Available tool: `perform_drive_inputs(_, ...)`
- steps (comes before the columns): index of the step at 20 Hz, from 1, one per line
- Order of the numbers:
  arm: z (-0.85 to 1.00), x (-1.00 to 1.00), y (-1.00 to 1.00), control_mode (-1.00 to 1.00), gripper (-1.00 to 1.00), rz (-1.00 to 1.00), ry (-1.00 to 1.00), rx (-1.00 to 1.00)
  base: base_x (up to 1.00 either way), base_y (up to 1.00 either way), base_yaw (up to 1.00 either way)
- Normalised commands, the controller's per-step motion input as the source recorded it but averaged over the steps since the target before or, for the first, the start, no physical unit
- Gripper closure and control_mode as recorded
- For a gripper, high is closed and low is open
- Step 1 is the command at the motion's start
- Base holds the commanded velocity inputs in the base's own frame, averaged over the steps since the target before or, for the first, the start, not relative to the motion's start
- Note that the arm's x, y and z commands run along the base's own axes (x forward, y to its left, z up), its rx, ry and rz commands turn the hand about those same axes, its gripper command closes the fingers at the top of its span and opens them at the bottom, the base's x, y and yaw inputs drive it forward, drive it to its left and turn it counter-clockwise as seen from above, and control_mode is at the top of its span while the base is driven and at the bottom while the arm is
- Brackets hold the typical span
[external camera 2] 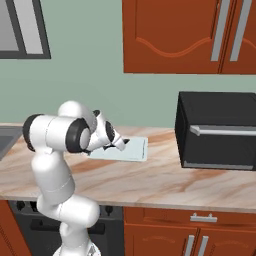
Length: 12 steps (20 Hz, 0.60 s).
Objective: Take the fish out of the fridge, briefly rinse it in the sink, and place it on the tray next to the sink.
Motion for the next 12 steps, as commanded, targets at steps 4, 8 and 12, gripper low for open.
perform_drive_inputs(4, 0.5, -0.41, 0.0, -1.0, -1.0, -0.05, -0.12, 0.01, 0.0, 0.0, 0.0)
perform_drive_inputs(8, 1.0, -0.3, 0.0, -1.0, -1.0, -0.15, -0.18, 0.0, 0.0, 0.0, 0.0)
perform_drive_inputs(12, 1.0, -0.46, 0.0, -1.0, -1.0, -0.14, -0.21, 0.0, 0.0, 0.0, 0.0)
